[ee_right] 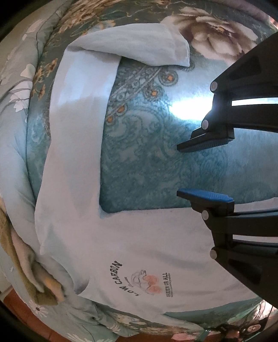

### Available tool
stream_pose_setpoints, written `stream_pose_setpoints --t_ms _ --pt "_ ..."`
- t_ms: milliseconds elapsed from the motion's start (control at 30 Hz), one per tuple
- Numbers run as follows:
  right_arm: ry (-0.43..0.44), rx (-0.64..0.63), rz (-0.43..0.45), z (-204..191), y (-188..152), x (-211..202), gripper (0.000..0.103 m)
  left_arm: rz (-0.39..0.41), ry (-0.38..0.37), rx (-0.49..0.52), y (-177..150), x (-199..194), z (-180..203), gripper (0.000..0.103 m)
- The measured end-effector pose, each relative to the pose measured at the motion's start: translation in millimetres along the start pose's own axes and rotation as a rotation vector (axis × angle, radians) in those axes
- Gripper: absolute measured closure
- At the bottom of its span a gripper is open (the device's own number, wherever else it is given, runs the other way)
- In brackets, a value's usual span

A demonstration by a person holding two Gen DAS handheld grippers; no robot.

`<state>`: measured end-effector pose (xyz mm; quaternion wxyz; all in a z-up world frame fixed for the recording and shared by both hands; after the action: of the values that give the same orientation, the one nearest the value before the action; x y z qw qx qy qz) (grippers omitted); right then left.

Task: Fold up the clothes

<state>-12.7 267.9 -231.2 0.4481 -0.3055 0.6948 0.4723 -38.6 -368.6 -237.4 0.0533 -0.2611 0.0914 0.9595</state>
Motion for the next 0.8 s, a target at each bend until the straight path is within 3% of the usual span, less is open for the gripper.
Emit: stream_pose_setpoints --t_ms 200,300,333,367,400,467,567,633,800 --pt "0.005 0.005 0.010 5 2 -2 0.067 0.040 0.124 -0.045 11 15 -24 0.033" --pt "-0.005 0.023 0.021 14 5 -4 0.067 0.069 0.171 0.025 18 19 -18 0.039" --pt "-0.005 0.035 0.025 18 6 -5 0.067 0.073 0.199 0.060 20 21 -15 0.060" --pt "-0.005 0.048 0.029 22 7 -5 0.067 0.069 0.227 0.094 21 24 -10 0.073" --pt "-0.006 0.055 0.032 25 8 -6 0.067 0.065 0.261 0.140 21 27 -3 0.095" --pt "-0.003 0.077 0.045 34 9 -9 0.067 0.084 0.296 0.244 22 30 16 0.098" --pt "0.005 0.106 0.069 48 12 -15 0.067 0.130 0.269 0.473 14 35 82 0.097" --pt "0.009 0.123 0.083 52 11 -17 0.067 0.143 0.199 0.624 -5 41 141 0.097" --pt "0.017 0.202 0.117 32 14 -11 0.067 0.006 0.020 0.867 -126 75 228 0.097"
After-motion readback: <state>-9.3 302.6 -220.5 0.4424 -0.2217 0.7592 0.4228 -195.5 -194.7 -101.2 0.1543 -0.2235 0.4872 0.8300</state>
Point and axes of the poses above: each gripper's, at about its wrist camera, not at the fingertips, and x roughly the way its jaws point, z to its right, y to its top, the point moved 7 cm from there along x, roughly the way its jaws point, and after that the axes turned 12 degrees about z, right-handed, at the moved point
